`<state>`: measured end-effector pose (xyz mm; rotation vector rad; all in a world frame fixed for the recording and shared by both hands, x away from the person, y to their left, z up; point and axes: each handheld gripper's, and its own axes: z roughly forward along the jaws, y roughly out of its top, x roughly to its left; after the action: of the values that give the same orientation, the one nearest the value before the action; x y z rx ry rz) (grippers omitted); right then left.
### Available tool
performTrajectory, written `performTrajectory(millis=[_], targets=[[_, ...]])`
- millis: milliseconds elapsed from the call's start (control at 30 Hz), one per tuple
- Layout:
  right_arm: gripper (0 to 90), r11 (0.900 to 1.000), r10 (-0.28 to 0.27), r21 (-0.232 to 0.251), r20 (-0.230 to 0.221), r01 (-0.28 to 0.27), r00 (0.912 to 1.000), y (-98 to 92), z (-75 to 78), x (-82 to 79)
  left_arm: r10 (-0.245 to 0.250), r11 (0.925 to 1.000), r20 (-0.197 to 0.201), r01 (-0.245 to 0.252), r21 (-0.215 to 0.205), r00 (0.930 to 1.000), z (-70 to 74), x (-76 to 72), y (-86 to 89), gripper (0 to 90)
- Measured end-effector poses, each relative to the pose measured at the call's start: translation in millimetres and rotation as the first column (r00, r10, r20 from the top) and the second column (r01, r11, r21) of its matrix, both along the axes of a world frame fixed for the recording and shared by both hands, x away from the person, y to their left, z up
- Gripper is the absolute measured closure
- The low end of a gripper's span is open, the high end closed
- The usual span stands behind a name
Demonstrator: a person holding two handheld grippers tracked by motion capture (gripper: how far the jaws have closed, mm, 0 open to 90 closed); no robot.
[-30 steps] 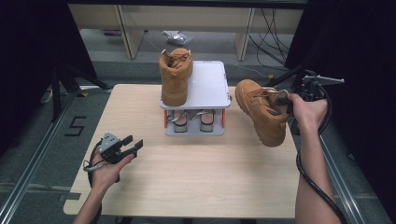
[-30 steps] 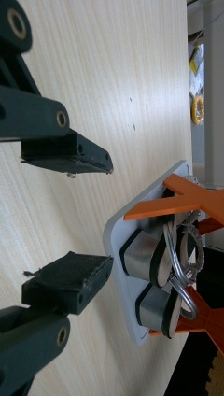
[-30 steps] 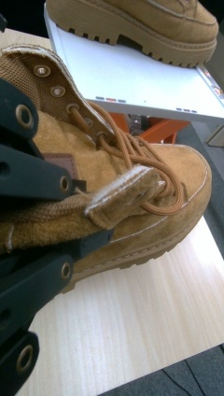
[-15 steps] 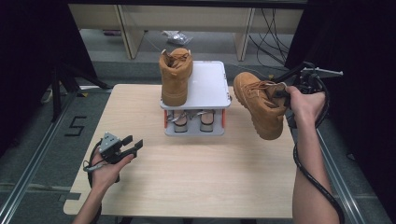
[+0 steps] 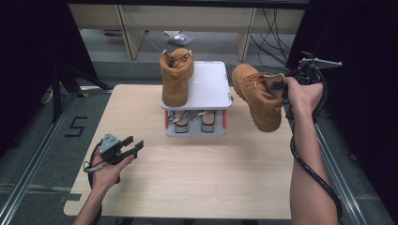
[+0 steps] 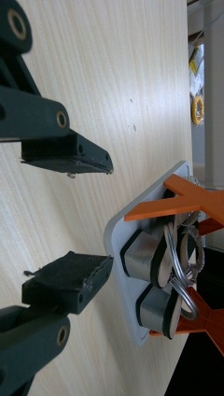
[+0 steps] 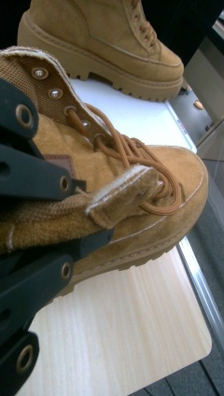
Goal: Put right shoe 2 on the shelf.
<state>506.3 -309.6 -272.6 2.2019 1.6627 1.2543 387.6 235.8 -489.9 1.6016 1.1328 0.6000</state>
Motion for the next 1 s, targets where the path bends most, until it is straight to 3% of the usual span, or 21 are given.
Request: performTrajectory(millis=[767,1000], targets=[[84.5,1.000,0.029,0.010,0.048,-0.030,0.9984,37.4,34.1,21.0,0.007,1.0000,0.000,-0.007,0.003,1.0000,1.1,-1.1,1.5,47.4],[84.4,0.999,0.040,0.012,0.040,-0.040,0.9984,50.3,40.6,28.9,0.007,1.0000,0.000,-0.007,0.002,1.0000,0.6,-1.1,2.0,47.4]])
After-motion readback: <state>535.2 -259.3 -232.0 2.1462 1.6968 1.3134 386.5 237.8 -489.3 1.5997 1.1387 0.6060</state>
